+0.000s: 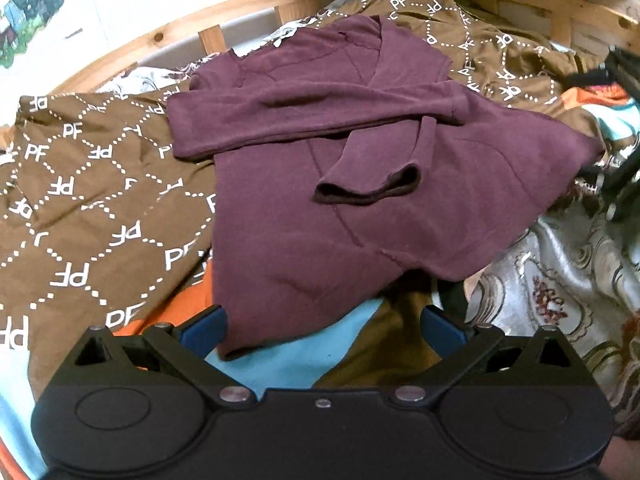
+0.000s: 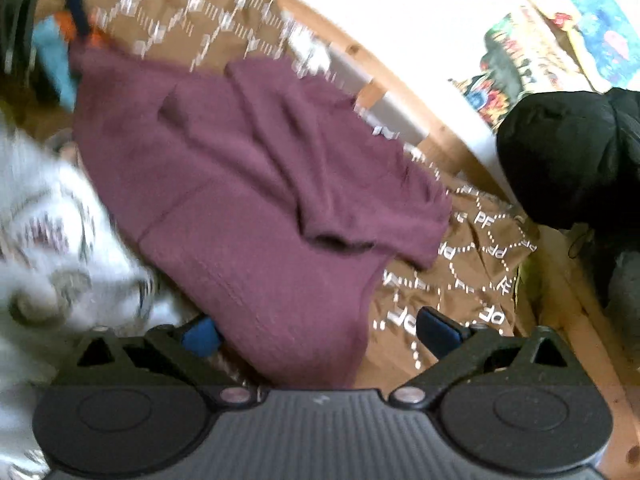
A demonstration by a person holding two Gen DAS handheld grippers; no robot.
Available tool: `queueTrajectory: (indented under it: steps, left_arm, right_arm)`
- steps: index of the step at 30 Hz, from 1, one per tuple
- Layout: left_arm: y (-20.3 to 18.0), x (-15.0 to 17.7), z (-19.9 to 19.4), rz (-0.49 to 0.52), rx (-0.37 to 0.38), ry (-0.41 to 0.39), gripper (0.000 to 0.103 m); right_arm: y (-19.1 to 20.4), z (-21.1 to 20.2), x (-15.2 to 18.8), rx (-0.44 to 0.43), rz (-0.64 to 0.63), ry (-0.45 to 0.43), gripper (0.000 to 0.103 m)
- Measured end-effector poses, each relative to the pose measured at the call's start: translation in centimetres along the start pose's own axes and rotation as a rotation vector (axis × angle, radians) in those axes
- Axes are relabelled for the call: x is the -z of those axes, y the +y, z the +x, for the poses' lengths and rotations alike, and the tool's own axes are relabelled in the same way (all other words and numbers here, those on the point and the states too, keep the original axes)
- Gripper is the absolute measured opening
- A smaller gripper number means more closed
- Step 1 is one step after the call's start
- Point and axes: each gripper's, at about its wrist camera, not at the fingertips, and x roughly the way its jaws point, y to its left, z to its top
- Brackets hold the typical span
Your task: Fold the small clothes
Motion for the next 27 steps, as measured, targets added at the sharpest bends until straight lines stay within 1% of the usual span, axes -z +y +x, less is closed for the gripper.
queueTrajectory:
  steps: [1,2,3,5,6,8,11,13,14,16,18,20,22,24,25,26,27]
  left_arm:
    - [-0.1,0.0,0.1,0.009,-0.011,0.000,0.102]
    - [-0.2,0.0,0.1,0.018,-0.021,0.000,0.102]
    - [-0.2,0.0,0.2,0.027,-0.029,0.001,0.102]
    - [-0.5,-0.1,0.4,0.049,-0.042,0.003,0.102]
    - [-0.7,-0.1,0.6,0.063,-0.047,0.006,0.102]
    - [-1.2,-0.2,1.0,0.105,-0.067,0.017,0.102]
    - [-1.8,-0.4,1.7,0.157,-0.108,0.023,0.102]
    - [-1.7,-0.7,2.1,0.162,-0.130,0.033,0.099]
    - [-1.5,-0.9,2.2,0.153,-0.133,0.038,0.096]
    - [-0.7,-1.4,2.2,0.118,-0.139,0.041,0.095]
    - [0.3,-1.8,2.0,0.078,-0.141,0.038,0.091]
    - [1.1,-2.2,1.4,0.047,-0.144,0.019,0.088]
    - [1.8,-2.6,0.8,0.027,-0.150,-0.008,0.083]
    - [2.2,-3.0,0.3,0.014,-0.151,-0.025,0.073]
    - [2.4,-3.1,0.1,0.006,-0.151,-0.033,0.071]
    - [2.6,-3.3,-0.1,-0.004,-0.150,-0.042,0.066]
    - [2.7,-3.5,-0.2,-0.014,-0.148,-0.049,0.058]
  right_arm:
    - [-0.7,-0.2,-0.1,-0.018,0.035,-0.023,0.089]
    - [-1.5,-0.3,-0.3,-0.039,0.072,-0.043,0.079]
    - [-2.1,-0.4,-0.4,-0.058,0.108,-0.055,0.073]
    - [-3.3,-0.5,-0.6,-0.124,0.194,-0.065,0.050]
    - [-4.0,-0.2,-0.7,-0.165,0.243,-0.063,0.046]
    - [-5.3,0.7,-0.9,-0.223,0.318,-0.058,0.028]
    - [-7.1,1.7,-1.1,-0.289,0.445,-0.055,0.020]
    - [-8.6,2.5,-1.1,-0.320,0.532,-0.058,0.017]
    - [-9.4,2.9,-1.0,-0.339,0.585,-0.058,0.015]
    - [-11.1,4.0,-0.6,-0.372,0.689,-0.053,0.013]
    - [-12.2,4.7,0.1,-0.396,0.773,-0.046,0.012]
    - [-12.6,5.3,0.4,-0.398,0.816,-0.041,0.012]
    - [-12.9,5.5,0.8,-0.401,0.835,-0.040,0.012]
    - [-12.5,5.5,0.8,-0.395,0.840,-0.038,0.012]
    - [-12.5,5.6,0.8,-0.394,0.837,-0.037,0.012]
    - [-12.3,5.4,0.8,-0.391,0.839,-0.037,0.012]
    - [-12.2,5.4,0.8,-0.390,0.843,-0.038,0.012]
